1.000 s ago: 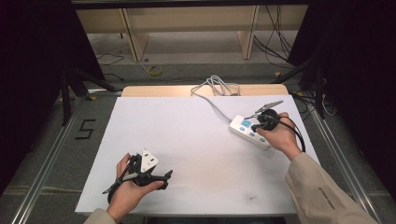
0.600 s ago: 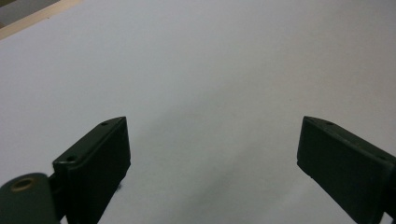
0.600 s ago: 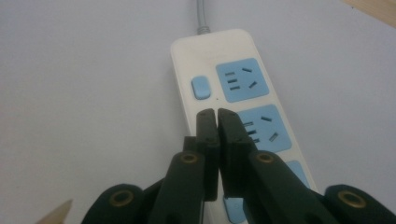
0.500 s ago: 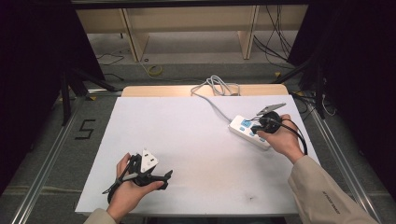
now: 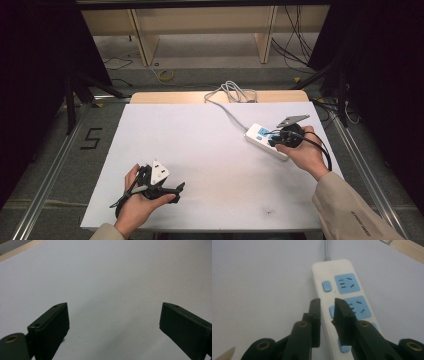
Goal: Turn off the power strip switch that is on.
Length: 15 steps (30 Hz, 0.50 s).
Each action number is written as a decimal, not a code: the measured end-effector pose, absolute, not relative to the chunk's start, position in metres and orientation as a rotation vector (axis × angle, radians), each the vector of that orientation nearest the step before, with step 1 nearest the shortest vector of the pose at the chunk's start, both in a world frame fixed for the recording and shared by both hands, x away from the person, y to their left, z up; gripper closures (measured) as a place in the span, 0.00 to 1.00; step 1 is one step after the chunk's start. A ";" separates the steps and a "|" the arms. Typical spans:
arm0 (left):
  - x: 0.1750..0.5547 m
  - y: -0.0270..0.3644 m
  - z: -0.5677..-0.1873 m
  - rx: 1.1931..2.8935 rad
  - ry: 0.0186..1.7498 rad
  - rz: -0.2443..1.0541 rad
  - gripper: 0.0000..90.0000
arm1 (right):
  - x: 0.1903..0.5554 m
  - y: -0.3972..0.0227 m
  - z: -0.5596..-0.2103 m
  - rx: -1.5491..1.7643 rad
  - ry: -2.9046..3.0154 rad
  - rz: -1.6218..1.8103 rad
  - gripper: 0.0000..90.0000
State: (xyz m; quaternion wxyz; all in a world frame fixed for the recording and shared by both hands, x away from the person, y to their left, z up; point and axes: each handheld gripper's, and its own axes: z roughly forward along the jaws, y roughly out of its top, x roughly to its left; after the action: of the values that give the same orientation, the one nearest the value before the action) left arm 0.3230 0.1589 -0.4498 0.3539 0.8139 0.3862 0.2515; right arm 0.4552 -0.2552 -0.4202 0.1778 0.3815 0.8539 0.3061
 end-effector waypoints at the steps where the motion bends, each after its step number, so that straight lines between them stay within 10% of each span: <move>1: 0.323 0.159 -0.450 2.111 0.995 0.650 0.10 | 0.454 -0.255 -0.420 1.081 2.413 0.873 0.83; 15: 0.323 0.159 -0.450 2.102 1.001 0.649 0.10 | 0.442 -0.257 -0.418 1.046 2.400 0.919 0.77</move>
State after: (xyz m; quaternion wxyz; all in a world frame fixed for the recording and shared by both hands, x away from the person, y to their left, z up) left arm 0.3230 0.1589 -0.4500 0.3543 0.8134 0.3871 0.2511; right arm 0.4422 -0.2565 -0.4176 0.1825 0.3708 0.8504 0.3257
